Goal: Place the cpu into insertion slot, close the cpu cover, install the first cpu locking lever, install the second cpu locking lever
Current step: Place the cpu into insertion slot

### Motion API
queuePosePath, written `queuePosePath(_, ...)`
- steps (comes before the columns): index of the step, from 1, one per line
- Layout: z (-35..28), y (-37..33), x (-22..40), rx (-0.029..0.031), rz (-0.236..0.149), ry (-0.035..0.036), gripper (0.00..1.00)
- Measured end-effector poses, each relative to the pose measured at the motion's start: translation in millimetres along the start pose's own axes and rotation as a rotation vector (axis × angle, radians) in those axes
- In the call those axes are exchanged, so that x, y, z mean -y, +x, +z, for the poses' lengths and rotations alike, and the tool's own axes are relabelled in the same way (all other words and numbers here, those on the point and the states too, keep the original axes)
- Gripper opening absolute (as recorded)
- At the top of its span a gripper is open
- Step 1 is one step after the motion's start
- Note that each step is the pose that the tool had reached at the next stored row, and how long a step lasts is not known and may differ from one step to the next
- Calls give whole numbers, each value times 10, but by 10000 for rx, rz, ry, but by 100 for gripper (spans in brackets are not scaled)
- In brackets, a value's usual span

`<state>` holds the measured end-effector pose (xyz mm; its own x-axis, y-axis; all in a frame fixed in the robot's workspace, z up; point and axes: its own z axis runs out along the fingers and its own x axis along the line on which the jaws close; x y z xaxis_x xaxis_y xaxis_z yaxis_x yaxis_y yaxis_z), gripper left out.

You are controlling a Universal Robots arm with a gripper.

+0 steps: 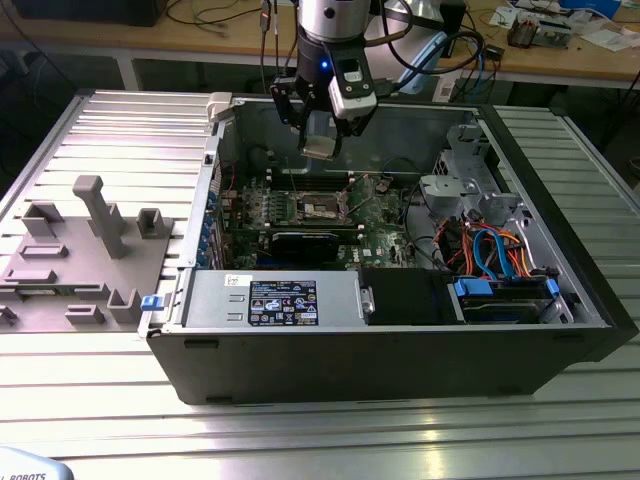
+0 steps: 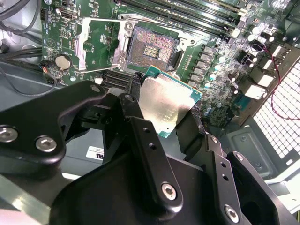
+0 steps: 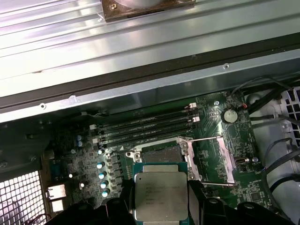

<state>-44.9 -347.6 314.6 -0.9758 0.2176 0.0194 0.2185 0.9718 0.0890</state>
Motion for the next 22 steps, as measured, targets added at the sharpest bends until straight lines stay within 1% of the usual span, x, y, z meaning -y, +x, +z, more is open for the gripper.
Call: queuePosePath(22,10,0,1,17,193,-4,55)
